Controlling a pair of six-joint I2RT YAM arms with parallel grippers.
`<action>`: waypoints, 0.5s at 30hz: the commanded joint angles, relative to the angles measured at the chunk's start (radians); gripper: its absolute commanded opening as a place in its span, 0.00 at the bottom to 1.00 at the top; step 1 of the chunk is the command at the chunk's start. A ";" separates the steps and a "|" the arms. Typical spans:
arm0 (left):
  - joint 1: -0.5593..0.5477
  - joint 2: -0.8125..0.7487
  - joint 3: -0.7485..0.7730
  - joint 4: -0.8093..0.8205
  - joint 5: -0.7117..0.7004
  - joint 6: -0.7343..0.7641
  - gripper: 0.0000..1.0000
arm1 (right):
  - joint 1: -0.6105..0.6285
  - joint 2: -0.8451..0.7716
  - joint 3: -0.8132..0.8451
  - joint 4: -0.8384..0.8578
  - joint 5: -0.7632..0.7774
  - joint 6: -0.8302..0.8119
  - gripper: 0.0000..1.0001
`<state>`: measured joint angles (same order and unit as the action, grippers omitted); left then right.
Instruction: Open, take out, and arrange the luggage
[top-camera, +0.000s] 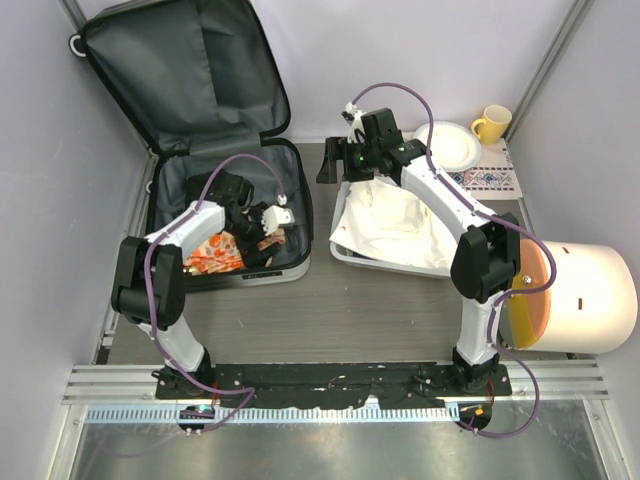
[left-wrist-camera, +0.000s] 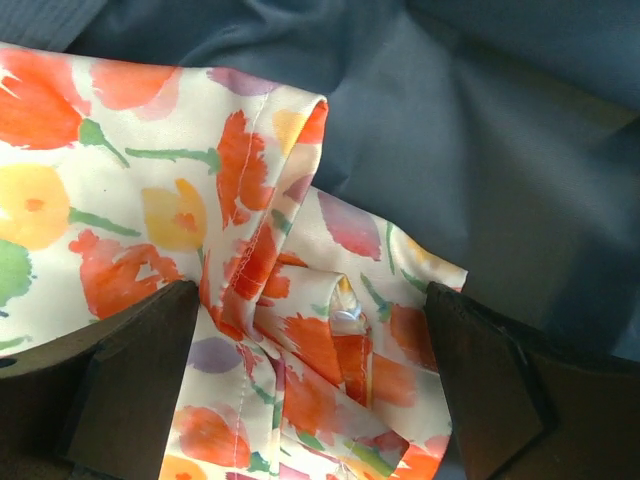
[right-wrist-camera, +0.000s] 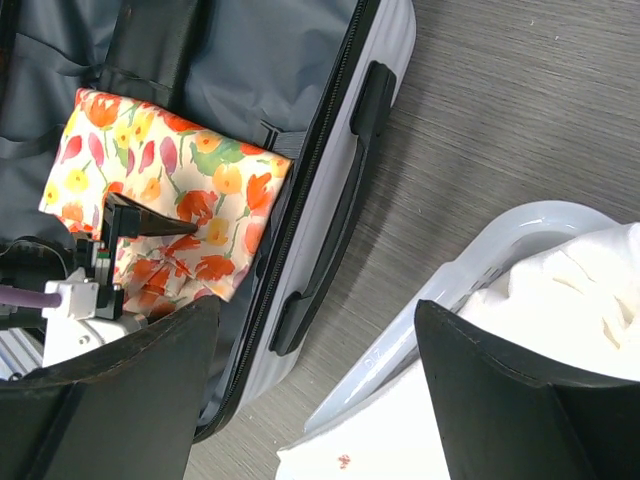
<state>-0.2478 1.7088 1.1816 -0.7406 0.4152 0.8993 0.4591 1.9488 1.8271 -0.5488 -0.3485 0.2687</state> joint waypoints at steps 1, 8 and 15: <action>-0.007 0.047 -0.011 0.047 -0.035 0.046 0.90 | 0.003 -0.002 0.046 0.032 0.017 -0.006 0.85; 0.045 0.026 0.105 -0.017 0.083 -0.029 0.33 | 0.003 -0.008 0.047 0.030 0.011 0.000 0.84; 0.087 -0.061 0.144 -0.017 0.194 -0.103 0.00 | 0.007 -0.017 0.044 0.067 -0.046 0.091 0.84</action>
<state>-0.1730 1.7317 1.3148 -0.7654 0.5144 0.8482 0.4591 1.9488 1.8271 -0.5423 -0.3489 0.2920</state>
